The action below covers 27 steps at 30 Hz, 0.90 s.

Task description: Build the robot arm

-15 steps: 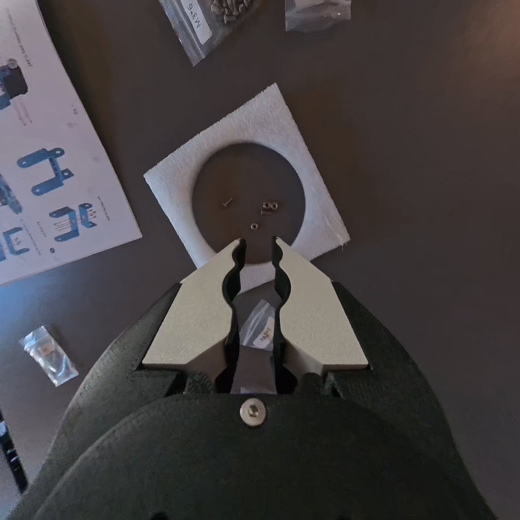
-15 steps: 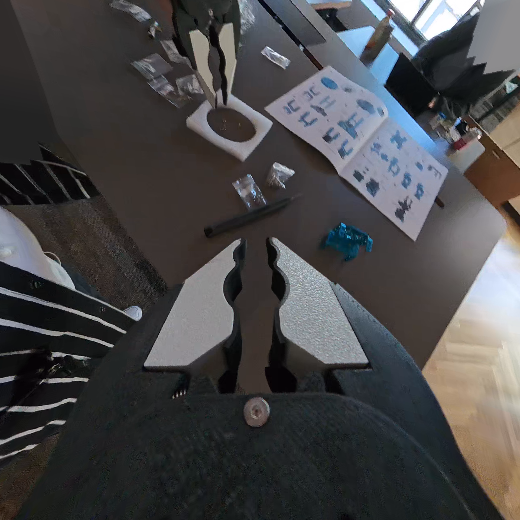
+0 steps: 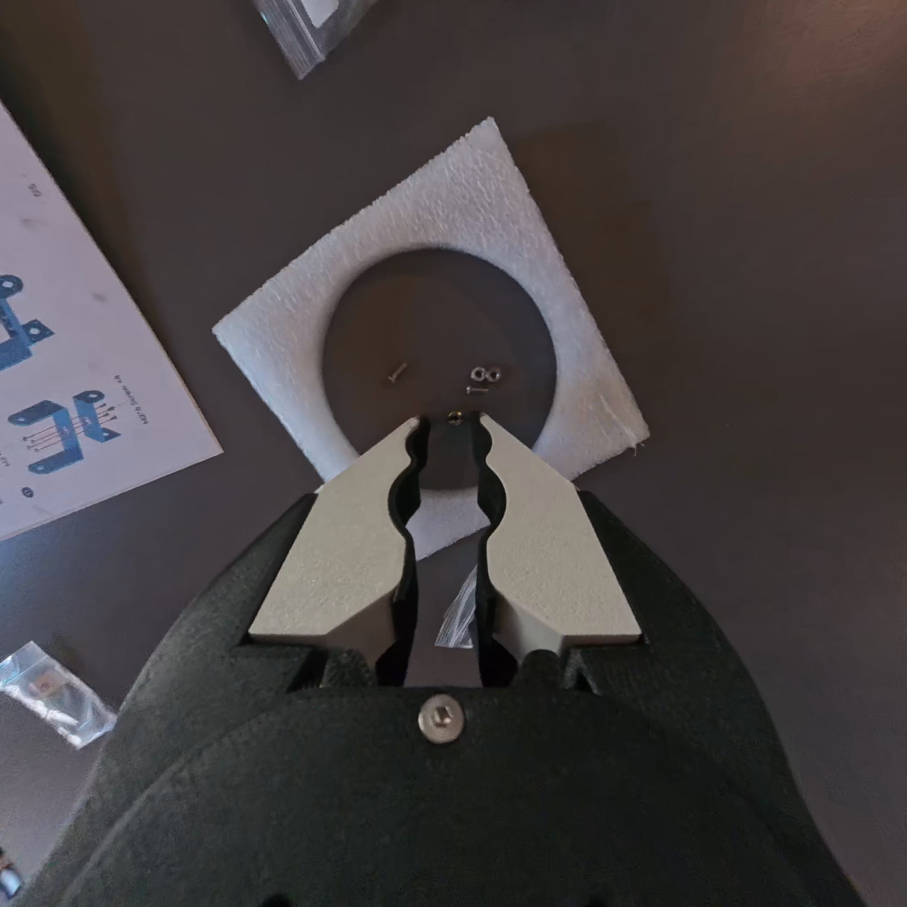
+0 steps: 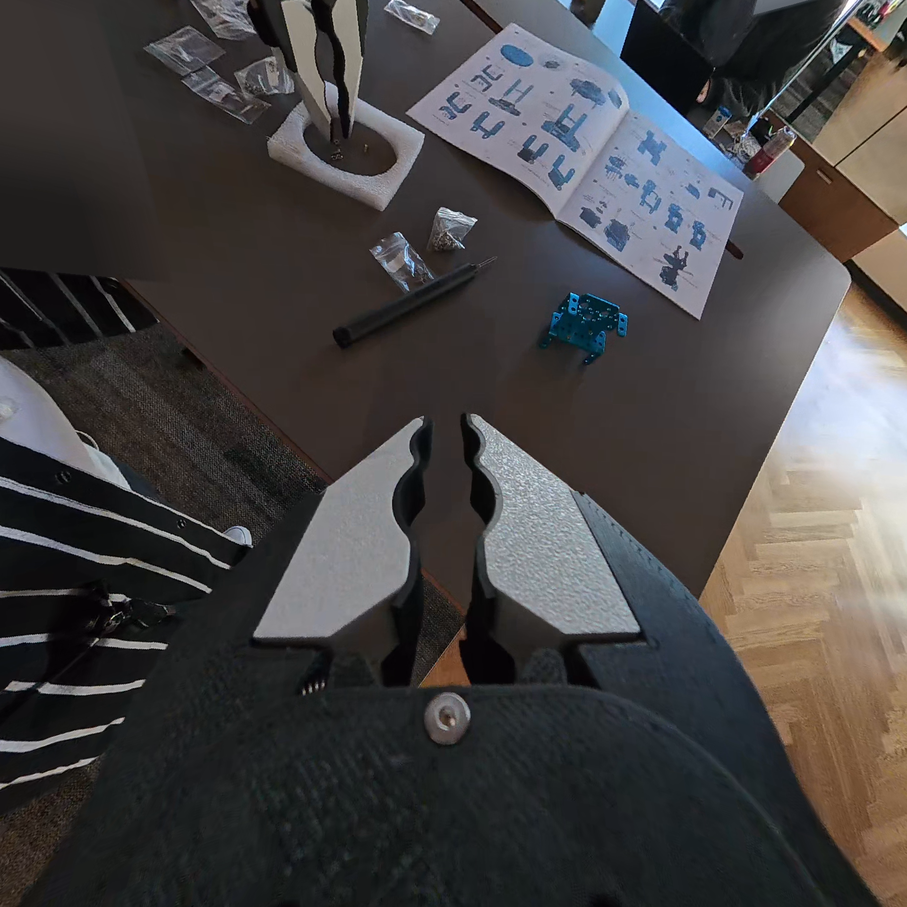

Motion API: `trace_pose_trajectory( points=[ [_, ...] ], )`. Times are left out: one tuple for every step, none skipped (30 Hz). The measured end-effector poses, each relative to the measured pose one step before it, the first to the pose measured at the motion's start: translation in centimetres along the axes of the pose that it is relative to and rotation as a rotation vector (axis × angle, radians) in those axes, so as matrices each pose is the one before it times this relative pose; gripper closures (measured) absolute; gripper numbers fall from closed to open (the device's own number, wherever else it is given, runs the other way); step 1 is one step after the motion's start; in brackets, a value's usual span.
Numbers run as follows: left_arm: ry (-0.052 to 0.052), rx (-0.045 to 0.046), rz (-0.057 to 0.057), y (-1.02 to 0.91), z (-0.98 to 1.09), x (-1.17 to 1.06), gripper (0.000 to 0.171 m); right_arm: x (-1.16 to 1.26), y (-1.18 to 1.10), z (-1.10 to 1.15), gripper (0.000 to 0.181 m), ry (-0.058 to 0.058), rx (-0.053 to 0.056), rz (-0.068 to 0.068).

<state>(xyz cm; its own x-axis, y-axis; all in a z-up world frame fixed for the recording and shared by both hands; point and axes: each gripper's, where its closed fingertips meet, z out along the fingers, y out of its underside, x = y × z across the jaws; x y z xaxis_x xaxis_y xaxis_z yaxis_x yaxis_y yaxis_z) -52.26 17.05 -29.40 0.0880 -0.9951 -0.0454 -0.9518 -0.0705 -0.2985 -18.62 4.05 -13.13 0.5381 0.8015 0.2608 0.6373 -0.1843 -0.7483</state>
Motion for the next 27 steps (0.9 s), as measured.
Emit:
trace_pose_trajectory(
  points=[
    [0.0068,0.01106,0.0,-0.159,0.055,0.124,0.157,0.036,0.107,-0.016,0.169,0.0024,-0.0011,0.0016],
    [0.0051,0.00237,0.001,-0.019,0.022,0.083,0.159,0.034,0.141,0.007,0.169,0.0011,-0.0014,0.0033],
    [0.0032,-0.0001,-0.001,0.013,0.007,0.032,0.159,0.047,0.131,0.015,0.169,0.0014,-0.0004,0.0038],
    [0.0025,-0.0002,-0.0012,0.001,0.0,0.014,0.159,0.048,0.143,0.023,0.169,0.0011,-0.0009,0.0041],
    [0.0012,-0.00078,0.0005,0.003,0.008,-0.006,0.159,0.018,0.139,0.034,0.169,0.0003,-0.0024,0.0037],
    [0.001,-0.00178,0.001,0.008,0.004,-0.001,0.159,0.02,0.143,0.046,0.169,0.0006,-0.0031,0.0021],
    [0.0015,-0.00247,0.0006,0.005,-0.007,-0.001,0.159,0.011,0.142,0.03,0.17,0.0008,-0.0038,0.001],
    [0.0015,-0.00243,0.0004,0.006,0.003,-0.02,0.16,0.01,0.099,0.022,0.169,0.0013,-0.003,0.0004],
    [-0.0004,-0.00132,0.0005,0.009,0.005,-0.048,0.161,0.003,0.039,0.011,0.17,0.0018,-0.0003,-0.0005],
    [-0.0019,0.00018,0.0006,0.007,0.01,-0.082,0.163,-0.005,0.027,0.003,0.17,0.0007,0.0009,0.0004],
    [-0.0023,0.00043,0.001,0.013,0.009,-0.091,0.167,-0.002,0.021,-0.007,0.17,-0.0003,0.0004,0.0017],
    [0.0024,0.00195,0.0007,-0.005,-0.002,-0.023,0.167,0.011,0.047,-0.012,0.17,0.0002,-0.0005,0.0013],
    [0.0031,0.00109,-0.0007,0.0,0.004,-0.003,0.167,0.042,0.046,-0.039,0.17,0.0018,-0.0009,0.0004],
    [-0.0001,-0.00201,0.0018,0.036,-0.016,-0.035,0.168,0.098,0.035,-0.079,0.17,0.0047,0.0,-0.0005],
    [-0.0076,-0.00574,0.0066,0.069,-0.081,-0.124,0.168,0.103,-0.001,-0.124,0.17,0.0057,0.0019,-0.0006],
    [-0.0138,0.00297,0.0083,-0.049,-0.253,-0.196,0.168,0.065,-0.029,-0.158,0.17,0.0038,0.0037,0.0005],
    [-0.0181,0.01414,0.0063,-0.274,-0.524,-0.255,0.168,0.065,-0.044,-0.175,0.171,0.0027,0.0045,0.0008],
    [-0.0173,0.02311,0.0021,-0.473,-0.745,-0.269,0.168,0.077,-0.005,-0.16,0.171,0.0033,0.0047,0.0004],
    [-0.0139,0.02789,-0.002,-0.627,-0.865,-0.213,0.168,0.114,0.033,-0.108,0.171,0.0037,0.0043,0.0006],
    [-0.0119,0.02769,-0.0042,-0.706,-0.863,-0.153,0.168,0.097,0.103,-0.031,0.171,0.0011,0.0026,0.0025],
    [-0.01,0.02691,-0.0044,-0.75,-0.761,-0.03,0.168,0.088,0.171,0.058,0.171,-0.001,0.0016,0.0041],
    [-0.008,0.02779,-0.0027,-0.841,-0.631,0.139,0.168,0.108,0.247,0.159,0.171,-0.0007,0.0008,0.0036],
    [-0.0072,0.03169,0.0002,-0.985,-0.475,0.317,0.168,0.104,0.345,0.253,0.171,-0.0015,-0.0009,0.003],
    [-0.0094,0.03962,0.0036,-1.21,-0.346,0.464,0.168,0.071,0.411,0.322,0.171,-0.0035,-0.0012,0.0041],
    [-0.0139,0.04882,0.0051,-1.432,-0.232,0.542,0.168,0.106,0.485,0.346,0.171,-0.0028,-0.0032,0.0059],
    [-0.0118,0.05756,0.0061,-1.611,-0.097,0.677,0.168,0.142,0.511,0.348,0.171,-0.0014,-0.0032,0.0051],
    [-0.0088,0.06019,0.0036,-1.662,0.058,0.775,0.168,0.108,0.463,0.329,0.171,-0.0057,0.0012,0.0026]
  ],
)
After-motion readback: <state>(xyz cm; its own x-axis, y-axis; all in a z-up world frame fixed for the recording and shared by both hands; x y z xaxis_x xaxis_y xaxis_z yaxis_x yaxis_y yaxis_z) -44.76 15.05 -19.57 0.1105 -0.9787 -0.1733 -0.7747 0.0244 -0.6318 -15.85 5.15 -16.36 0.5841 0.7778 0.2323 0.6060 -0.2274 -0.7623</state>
